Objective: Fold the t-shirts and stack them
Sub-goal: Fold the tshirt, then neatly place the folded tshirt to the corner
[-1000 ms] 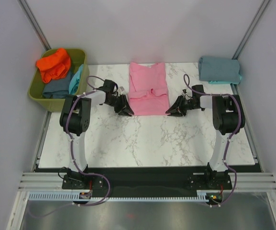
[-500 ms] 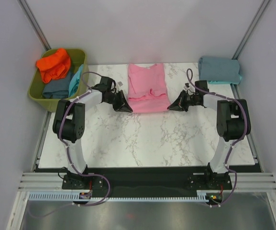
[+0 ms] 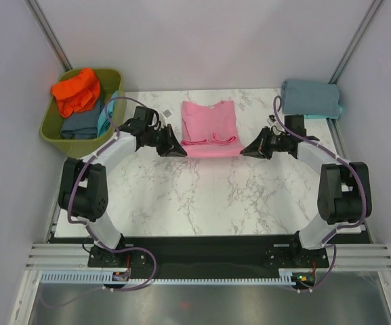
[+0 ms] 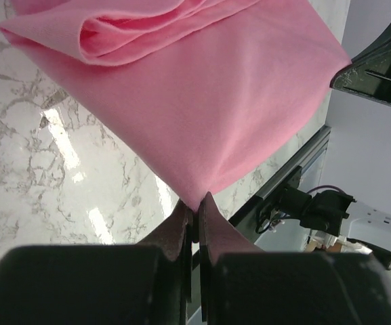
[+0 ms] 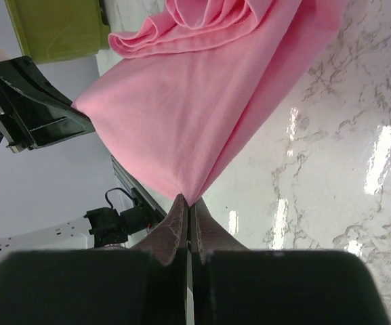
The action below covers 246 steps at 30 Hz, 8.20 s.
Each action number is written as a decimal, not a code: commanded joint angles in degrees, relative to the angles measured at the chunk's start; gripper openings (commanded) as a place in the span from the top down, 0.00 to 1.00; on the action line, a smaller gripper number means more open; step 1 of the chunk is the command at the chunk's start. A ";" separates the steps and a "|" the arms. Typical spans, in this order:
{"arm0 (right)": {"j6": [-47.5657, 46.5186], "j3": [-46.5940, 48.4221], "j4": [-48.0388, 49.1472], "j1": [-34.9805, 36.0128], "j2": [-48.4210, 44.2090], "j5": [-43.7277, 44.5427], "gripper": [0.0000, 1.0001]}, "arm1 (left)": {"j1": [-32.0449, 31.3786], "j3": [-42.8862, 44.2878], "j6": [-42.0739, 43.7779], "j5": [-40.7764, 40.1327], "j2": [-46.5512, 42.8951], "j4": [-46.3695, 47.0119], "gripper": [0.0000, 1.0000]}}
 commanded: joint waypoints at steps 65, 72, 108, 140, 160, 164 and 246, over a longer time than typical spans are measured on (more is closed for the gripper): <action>-5.68 49.77 9.14 1.46 31.67 3.35 0.30 | 1.40 48.45 16.94 -23.93 23.51 0.50 0.18; -11.92 38.26 2.72 -3.02 24.54 1.52 0.30 | 0.44 37.29 16.51 -12.85 15.06 -0.83 0.26; -2.79 40.09 10.88 -0.66 46.24 -9.30 0.29 | -10.64 40.79 13.78 -5.63 36.50 1.90 0.29; -23.34 51.77 -7.65 -4.41 35.09 2.54 1.00 | -4.85 35.62 26.08 -24.61 19.37 -4.95 0.29; -42.51 80.24 -22.51 -12.25 40.87 18.73 1.00 | -3.34 16.63 28.29 -23.29 6.01 -4.34 0.30; -42.69 83.06 -21.28 -13.57 44.48 20.22 1.00 | -3.43 15.31 28.20 -22.94 5.48 -4.43 0.30; -50.24 86.06 -6.60 -23.86 49.49 38.95 1.00 | -12.31 14.25 31.36 -28.12 6.44 -3.64 0.29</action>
